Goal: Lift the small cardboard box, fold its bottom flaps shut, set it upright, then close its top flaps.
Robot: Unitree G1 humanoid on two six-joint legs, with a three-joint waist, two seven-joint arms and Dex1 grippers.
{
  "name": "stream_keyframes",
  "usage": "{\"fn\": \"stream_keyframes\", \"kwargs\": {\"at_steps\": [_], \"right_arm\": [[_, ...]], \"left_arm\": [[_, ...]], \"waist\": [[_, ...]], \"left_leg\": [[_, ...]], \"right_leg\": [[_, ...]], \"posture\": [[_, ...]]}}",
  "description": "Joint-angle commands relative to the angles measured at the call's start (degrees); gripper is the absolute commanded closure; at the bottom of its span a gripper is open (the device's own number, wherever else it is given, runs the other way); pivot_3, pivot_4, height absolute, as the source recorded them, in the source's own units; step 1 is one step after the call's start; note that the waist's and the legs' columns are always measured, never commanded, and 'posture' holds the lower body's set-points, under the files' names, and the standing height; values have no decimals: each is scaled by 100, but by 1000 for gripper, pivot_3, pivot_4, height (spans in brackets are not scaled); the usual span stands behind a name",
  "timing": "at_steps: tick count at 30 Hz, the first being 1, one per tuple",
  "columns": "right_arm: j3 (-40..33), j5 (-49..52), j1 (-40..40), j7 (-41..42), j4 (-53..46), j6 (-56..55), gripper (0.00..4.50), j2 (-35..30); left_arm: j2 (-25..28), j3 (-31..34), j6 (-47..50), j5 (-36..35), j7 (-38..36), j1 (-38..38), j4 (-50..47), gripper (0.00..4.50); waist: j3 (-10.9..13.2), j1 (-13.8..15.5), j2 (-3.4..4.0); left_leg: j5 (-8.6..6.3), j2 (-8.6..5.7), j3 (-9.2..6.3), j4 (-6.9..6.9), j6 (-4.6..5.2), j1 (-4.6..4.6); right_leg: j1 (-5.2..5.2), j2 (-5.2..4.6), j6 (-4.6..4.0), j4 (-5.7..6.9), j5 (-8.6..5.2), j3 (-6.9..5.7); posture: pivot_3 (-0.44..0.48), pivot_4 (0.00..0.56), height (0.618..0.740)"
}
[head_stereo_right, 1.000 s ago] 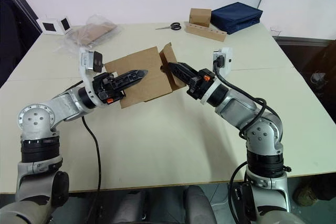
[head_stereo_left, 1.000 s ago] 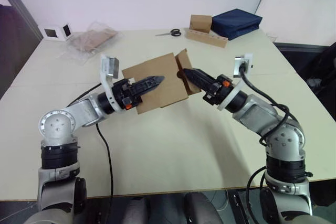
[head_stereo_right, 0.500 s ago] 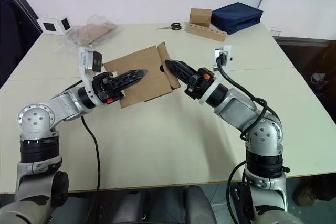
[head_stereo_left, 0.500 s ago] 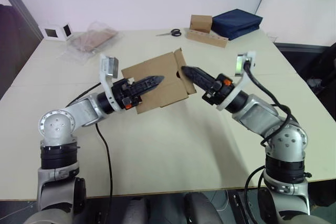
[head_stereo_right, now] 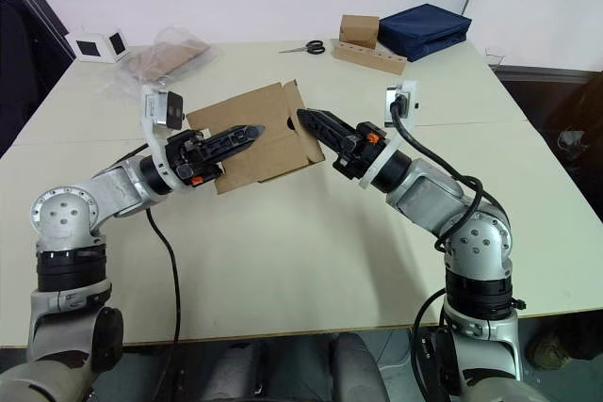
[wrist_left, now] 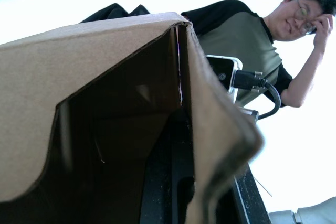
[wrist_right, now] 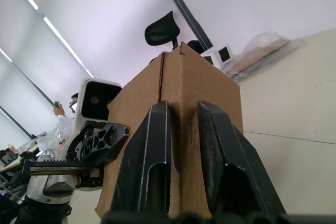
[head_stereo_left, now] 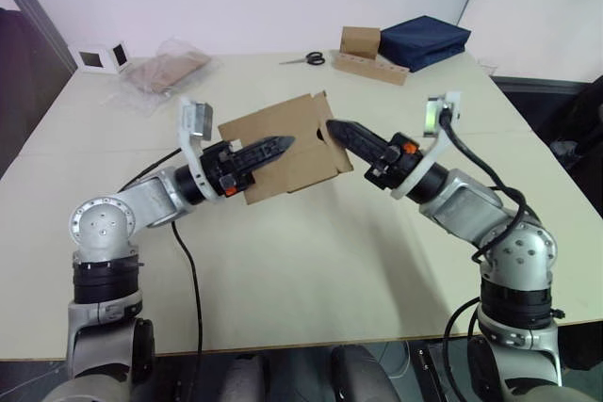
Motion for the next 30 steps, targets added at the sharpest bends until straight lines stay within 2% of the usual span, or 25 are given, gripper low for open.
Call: {"fn": "stream_keyframes", "kwargs": {"at_steps": [1, 9, 21, 30], "right_arm": [[83, 4, -39, -33, -307, -93, 3694, 121], [249, 393, -113, -385, -513, -38, 3694, 399], [402, 706, -102, -282, -478, 352, 3694, 13], [-489, 1106, -60, -297, -59, 24, 3694, -390]], "left_arm": [[-3, 57, -92, -120, -10, -77, -113, 4500], [-109, -2, -189, 5, 71, -56, -78, 4500], [-251, -23, -190, 16, 69, -292, 153, 4500], [-83, 52, -107, -90, 20, -246, 54, 4500]], "waist": [[0, 0, 0], [0, 0, 0], [0, -3, 0], [1, 1, -2]], "left_leg": [[0, 0, 0, 0, 0, 0], [0, 0, 0, -1, 0, 0], [0, 0, 0, -6, 0, 0], [0, 0, 1, -8, 0, 0]], "right_leg": [[0, 0, 0, 0, 0, 0], [-1, 0, 0, 0, 0, 0], [-2, 0, 0, -2, 0, 0], [-2, 0, 0, -4, 0, 0]], "posture": [[0, 150, 740], [0, 150, 740], [0, 150, 740], [0, 150, 740]]}}
